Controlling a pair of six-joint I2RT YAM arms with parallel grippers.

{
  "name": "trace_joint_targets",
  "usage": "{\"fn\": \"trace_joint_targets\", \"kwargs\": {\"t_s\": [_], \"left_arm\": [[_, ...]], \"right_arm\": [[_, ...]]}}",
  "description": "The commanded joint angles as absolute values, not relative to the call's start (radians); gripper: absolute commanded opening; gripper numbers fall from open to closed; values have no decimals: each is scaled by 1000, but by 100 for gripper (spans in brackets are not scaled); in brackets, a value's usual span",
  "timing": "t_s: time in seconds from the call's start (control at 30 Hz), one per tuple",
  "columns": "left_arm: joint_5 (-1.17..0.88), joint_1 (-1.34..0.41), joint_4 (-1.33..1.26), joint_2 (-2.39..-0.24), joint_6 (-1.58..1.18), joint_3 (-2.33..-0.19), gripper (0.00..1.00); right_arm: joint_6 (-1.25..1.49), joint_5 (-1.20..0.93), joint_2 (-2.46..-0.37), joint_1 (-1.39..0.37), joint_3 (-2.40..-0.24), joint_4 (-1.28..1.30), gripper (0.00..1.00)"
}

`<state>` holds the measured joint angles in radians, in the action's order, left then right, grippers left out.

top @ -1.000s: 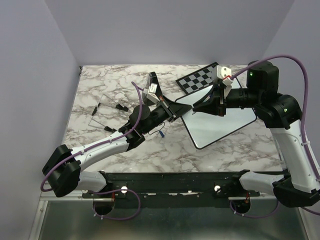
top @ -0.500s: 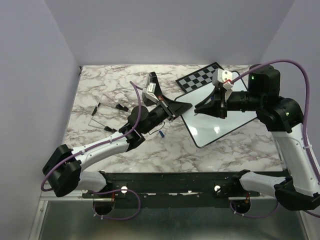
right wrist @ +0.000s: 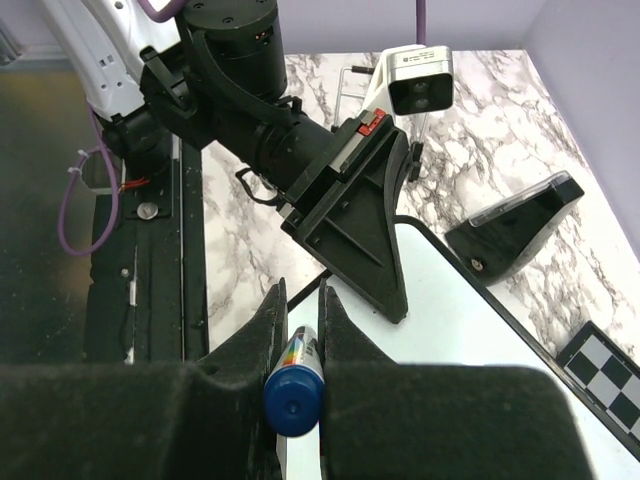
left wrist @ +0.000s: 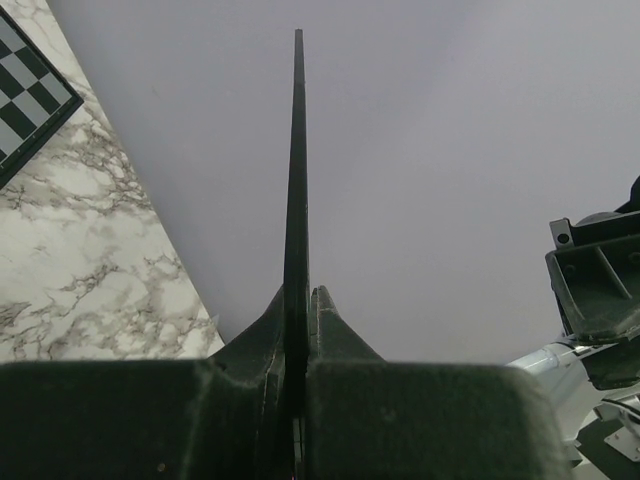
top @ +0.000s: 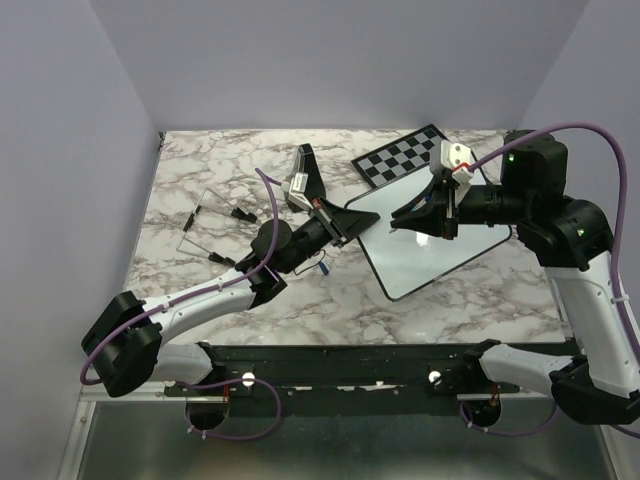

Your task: Write a sentence on the whiteboard

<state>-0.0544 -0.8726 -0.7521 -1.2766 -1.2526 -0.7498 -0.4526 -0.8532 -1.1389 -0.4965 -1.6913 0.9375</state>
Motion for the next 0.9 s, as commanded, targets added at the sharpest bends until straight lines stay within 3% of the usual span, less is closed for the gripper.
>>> {"fn": "trace_joint_targets", "kwargs": {"t_s": [0.0, 0.87], "left_arm": [[-38, -877, -919, -1232, -1259, -759, 0], [-58, -877, -966, -1262, -1258, -775, 0]], "right_arm": [[-445, -854, -1143, -505, -1684, 927, 1], [-459, -847, -1172, -505, -1657, 864, 1]]}}
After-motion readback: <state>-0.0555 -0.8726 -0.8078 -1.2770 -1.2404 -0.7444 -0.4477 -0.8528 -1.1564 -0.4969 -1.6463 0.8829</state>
